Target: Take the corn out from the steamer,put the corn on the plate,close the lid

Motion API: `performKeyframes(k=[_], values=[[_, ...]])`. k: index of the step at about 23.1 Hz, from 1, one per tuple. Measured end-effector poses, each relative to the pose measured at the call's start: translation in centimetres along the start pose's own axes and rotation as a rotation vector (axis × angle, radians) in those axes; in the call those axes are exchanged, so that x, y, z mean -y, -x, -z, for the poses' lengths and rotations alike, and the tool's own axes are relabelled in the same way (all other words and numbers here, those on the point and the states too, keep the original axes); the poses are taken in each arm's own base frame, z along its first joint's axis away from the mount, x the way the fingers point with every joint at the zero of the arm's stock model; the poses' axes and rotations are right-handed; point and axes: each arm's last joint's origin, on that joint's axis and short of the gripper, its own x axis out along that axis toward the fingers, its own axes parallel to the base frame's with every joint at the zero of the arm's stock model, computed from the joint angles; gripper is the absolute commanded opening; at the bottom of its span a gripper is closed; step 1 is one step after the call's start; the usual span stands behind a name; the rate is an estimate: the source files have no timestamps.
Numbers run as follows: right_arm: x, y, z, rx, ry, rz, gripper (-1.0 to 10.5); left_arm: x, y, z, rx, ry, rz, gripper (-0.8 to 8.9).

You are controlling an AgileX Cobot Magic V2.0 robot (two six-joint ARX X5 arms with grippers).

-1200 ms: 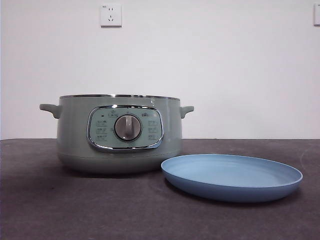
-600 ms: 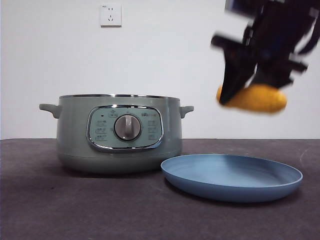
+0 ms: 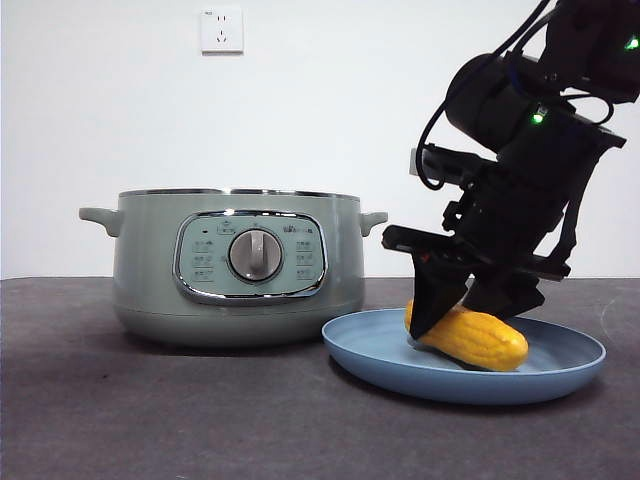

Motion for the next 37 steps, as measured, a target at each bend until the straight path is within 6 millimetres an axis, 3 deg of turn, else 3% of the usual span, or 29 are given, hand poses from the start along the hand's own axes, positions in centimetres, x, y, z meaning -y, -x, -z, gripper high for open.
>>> performKeyframes(k=[4, 10, 13, 18, 23, 29, 37], values=[[0.0, -0.3, 0.1, -0.001, 0.0, 0.0, 0.1, 0.0, 0.0, 0.0, 0.0, 0.0, -0.011, -0.09], [0.0, -0.3, 0.1, -0.011, -0.001, 0.001, 5.2, -0.1, -0.8, -0.6, 0.015, -0.002, -0.019, -0.08], [-0.1, 0.8, 0.2, -0.031, -0.002, 0.003, 5.4, -0.4, -2.6, -1.6, 0.028, -0.012, -0.018, -0.08], [-0.7, 7.4, -1.1, 0.095, 0.011, -0.011, 5.4, -0.9, -7.6, -2.9, -0.006, -0.034, -0.015, -0.08], [-1.2, 15.4, 0.0, 0.187, 0.019, -0.022, 5.4, -1.6, -13.3, -4.7, 0.081, -0.055, -0.014, -0.09], [-1.4, 20.9, 2.2, 0.265, 0.025, -0.031, 5.4, -2.4, -19.4, -4.4, 0.076, -0.069, 0.0, -0.09], [-1.4, 25.3, 5.4, 0.317, 0.029, -0.037, 5.4, -3.3, -26.3, -2.4, 0.054, -0.071, 0.007, -0.09]])
